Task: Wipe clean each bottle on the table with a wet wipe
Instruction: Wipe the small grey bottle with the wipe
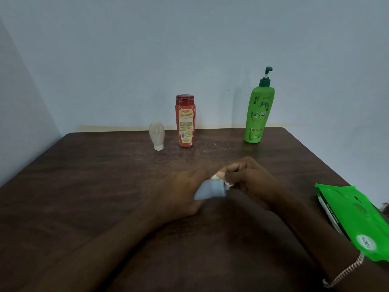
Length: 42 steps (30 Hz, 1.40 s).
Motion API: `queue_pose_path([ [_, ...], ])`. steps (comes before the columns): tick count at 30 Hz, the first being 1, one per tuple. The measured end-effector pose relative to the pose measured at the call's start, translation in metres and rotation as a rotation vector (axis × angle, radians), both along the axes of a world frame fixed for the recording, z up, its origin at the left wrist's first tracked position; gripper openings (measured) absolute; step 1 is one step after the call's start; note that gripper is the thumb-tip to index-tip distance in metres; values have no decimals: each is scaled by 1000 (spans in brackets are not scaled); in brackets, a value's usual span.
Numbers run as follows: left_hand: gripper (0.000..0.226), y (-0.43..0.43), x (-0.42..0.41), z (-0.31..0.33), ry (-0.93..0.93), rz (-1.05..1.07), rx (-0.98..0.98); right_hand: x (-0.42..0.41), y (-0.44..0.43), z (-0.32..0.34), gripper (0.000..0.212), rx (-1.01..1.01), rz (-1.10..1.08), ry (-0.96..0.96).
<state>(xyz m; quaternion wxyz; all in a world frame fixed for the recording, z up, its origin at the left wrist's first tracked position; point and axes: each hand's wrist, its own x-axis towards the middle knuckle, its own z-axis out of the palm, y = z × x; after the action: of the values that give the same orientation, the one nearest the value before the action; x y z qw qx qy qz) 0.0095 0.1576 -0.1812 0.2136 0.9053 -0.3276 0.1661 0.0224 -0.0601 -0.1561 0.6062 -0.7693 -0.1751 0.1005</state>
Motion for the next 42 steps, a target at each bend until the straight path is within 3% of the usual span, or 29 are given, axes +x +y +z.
queue_pose_path([
  [2, 27, -3, 0, 1, 57, 29, -147, -1, 2, -4, 28, 232, -18, 129],
  [6, 25, -8, -2, 0, 82, 80, -330, -10, 22, -8, 31, 512, -81, 194],
  [12, 27, -12, 6, -10, 2, 225, -353, -18, 47, -17, 22, 631, -235, 185],
  [15, 36, -12, 10, -9, -27, 303, -321, -22, 47, -16, 15, 570, -268, 148],
  [20, 24, 4, 14, -5, 42, 192, -391, -29, 37, -3, 16, 235, -201, -179],
  [25, 23, 16, 23, -19, 110, 151, -391, -19, 13, 8, 16, 222, -283, -279],
  [30, 51, 13, 21, -21, 200, 152, -335, -13, 6, 7, 17, -172, -175, -461],
  [34, 107, 12, 28, -22, 391, 189, -201, -15, 9, 5, 18, -212, -158, -491],
  [35, 108, 12, 33, -25, 448, 201, -199, -15, 9, 6, 17, -212, -168, -494],
  [37, 87, 13, 35, -28, 470, 245, -199, -16, 7, 7, 15, -233, -179, -492],
  [39, 46, 14, 30, -26, 414, 249, -153, -18, 7, 9, 13, -230, -145, -467],
  [42, 35, 10, 13, -17, 253, 147, -271, -19, 10, 11, 13, -137, -110, -445],
])
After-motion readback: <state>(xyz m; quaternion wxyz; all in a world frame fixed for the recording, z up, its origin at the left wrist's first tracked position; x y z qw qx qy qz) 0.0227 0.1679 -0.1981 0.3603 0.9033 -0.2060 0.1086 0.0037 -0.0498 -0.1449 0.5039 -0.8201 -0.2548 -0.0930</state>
